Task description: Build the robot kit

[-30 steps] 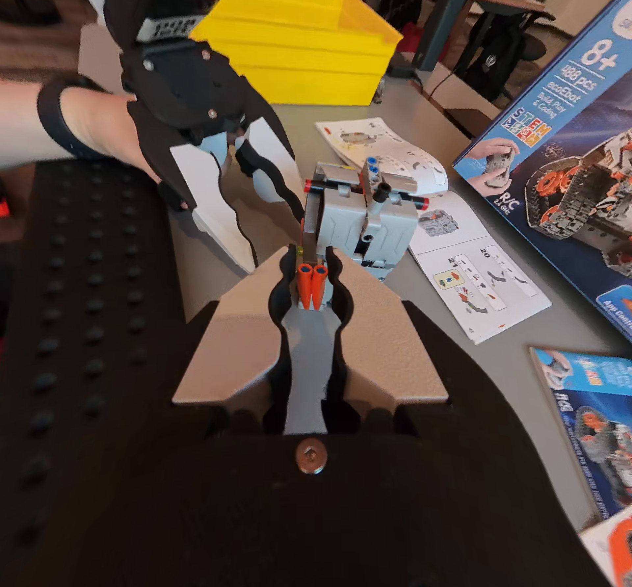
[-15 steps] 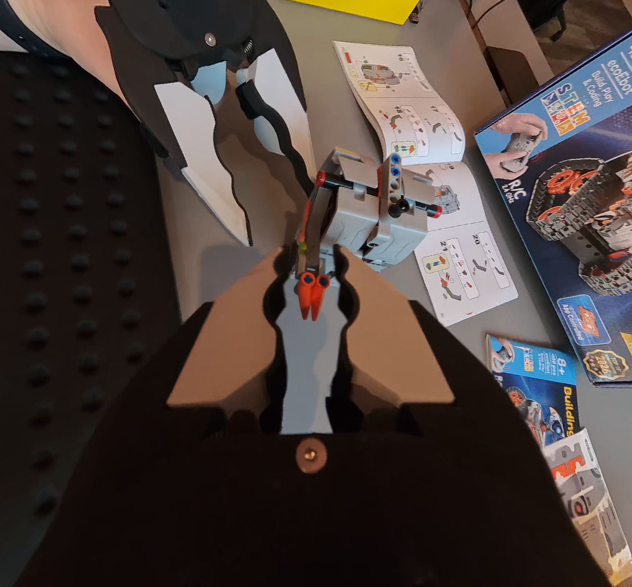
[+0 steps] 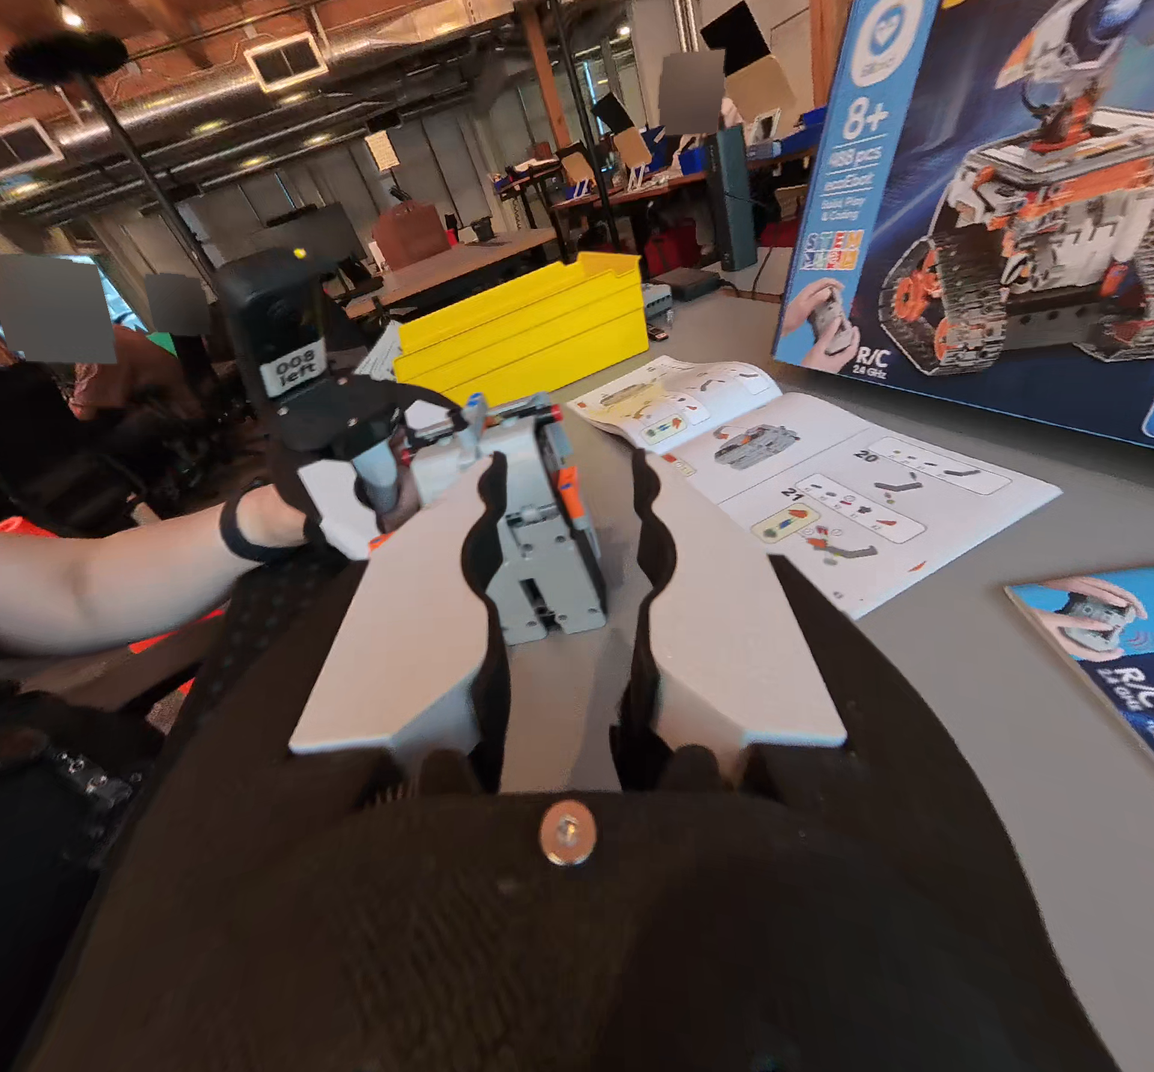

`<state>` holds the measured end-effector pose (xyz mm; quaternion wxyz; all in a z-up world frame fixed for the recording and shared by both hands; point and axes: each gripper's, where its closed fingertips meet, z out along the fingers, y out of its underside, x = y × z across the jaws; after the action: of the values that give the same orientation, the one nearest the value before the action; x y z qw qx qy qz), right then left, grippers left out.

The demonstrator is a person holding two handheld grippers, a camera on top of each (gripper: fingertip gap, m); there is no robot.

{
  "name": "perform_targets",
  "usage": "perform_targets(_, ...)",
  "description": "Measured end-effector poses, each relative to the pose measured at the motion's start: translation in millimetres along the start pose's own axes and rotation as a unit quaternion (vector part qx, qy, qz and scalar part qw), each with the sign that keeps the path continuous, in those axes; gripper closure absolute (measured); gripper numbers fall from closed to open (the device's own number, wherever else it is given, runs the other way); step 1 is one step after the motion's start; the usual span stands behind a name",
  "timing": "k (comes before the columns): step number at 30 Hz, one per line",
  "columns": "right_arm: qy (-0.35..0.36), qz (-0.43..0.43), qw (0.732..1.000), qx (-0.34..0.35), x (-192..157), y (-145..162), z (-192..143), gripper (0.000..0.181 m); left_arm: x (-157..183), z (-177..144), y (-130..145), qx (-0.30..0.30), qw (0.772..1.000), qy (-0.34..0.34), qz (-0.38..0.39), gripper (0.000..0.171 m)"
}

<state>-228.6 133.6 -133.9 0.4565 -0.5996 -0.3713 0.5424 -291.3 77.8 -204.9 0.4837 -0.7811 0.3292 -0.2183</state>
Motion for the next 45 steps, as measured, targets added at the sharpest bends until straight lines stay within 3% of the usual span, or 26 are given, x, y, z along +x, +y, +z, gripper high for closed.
perform_targets(6,0.013,-0.022,0.999,-0.027,16,9,29,0.143,-20,12,23,-0.065,0.996,-0.052,0.038,0.094)
perform_targets(10,-0.008,-0.011,0.999,-0.038,12,21,38,0.143,-33,8,34,-0.075,0.996,-0.045,-0.036,0.092)
perform_targets(13,-0.031,-0.001,0.997,-0.075,9,38,37,0.142,-53,-2,40,-0.072,0.99,-0.073,-0.099,0.113)
perform_targets(17,-0.042,0.001,0.995,-0.093,5,47,41,0.138,-58,-20,26,0.001,0.984,-0.039,-0.175,0.113)
perform_targets(24,-0.08,0.009,0.989,-0.123,-18,57,45,0.148,-74,-45,6,0.093,0.968,-0.025,-0.231,0.119)
perform_targets(28,-0.064,-0.055,0.986,-0.144,-22,65,46,0.142,-73,-58,-8,0.134,0.966,-0.03,-0.217,0.118)
perform_targets(33,-0.063,-0.058,0.986,-0.145,-26,68,54,0.107,-74,-87,-26,0.202,0.962,-0.078,-0.168,0.104)
perform_targets(37,-0.031,-0.098,0.982,-0.159,-19,73,62,0.105,-56,-99,-39,0.243,0.959,-0.052,-0.137,0.101)
perform_targets(42,-0.005,-0.096,0.985,-0.144,-9,67,64,0.105,-31,-89,-40,0.224,0.964,0.029,-0.139,0.1)
perform_targets(45,-0.015,-0.088,0.985,-0.149,-10,68,66,0.105,-21,-86,-37,0.204,0.972,0.034,-0.109,0.101)
